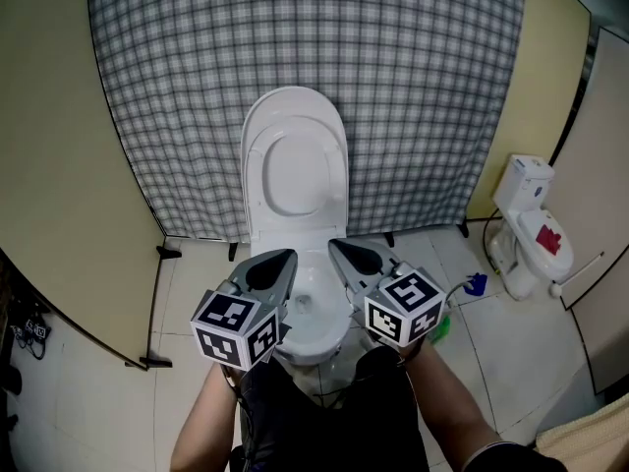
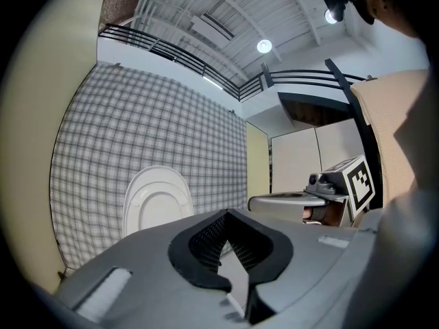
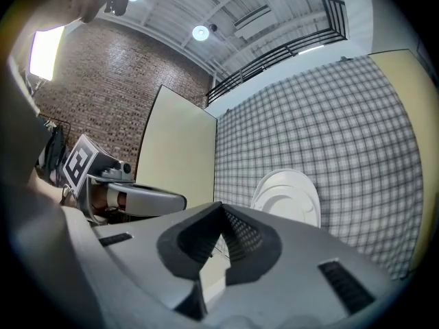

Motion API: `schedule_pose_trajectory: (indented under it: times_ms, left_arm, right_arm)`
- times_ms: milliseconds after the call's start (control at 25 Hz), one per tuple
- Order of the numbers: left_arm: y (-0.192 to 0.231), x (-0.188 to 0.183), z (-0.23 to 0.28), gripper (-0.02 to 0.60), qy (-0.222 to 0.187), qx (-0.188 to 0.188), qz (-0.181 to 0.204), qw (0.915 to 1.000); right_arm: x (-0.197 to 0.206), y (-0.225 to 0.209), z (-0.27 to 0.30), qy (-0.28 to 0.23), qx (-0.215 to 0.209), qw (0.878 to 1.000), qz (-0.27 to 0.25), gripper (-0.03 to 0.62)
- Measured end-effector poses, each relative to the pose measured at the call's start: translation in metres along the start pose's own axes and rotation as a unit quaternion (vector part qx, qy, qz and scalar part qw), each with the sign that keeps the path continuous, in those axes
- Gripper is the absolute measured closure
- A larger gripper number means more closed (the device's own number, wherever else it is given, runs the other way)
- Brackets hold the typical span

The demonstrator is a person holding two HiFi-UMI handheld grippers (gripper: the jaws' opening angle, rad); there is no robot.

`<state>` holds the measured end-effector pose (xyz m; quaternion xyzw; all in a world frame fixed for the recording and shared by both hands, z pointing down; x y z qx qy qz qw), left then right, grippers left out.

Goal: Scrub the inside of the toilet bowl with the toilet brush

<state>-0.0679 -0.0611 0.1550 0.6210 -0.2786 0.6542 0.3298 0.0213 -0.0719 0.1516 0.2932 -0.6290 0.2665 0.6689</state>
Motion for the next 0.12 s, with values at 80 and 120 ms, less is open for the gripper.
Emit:
schedule_pose_trajectory:
  times_ms: [80, 120]
  left_arm:
    - [0.0001, -0.0006, 0.0007, 0.572, 0.001, 0.000, -0.001, 1.0000]
    - [0.0002, -0.0008, 0.0011, 0.571, 0.001, 0.001, -0.001, 1.0000]
  right_arm:
    - [-0.0006, -0.0006, 0.0003, 0.001, 0.000, 1.000, 0.000, 0.583]
    - [-0.0009, -0.0009, 0.0005, 0.001, 0.000, 1.000, 0.000, 0.583]
Point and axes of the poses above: the fingertips, and each gripper's own axes: z forward along the fingers, y to its left, x out of its underside, the point moved 2 cm from there along -z, backward along the fingers, and after that the axes turned 2 degrees about y, right-handed, at the moved point
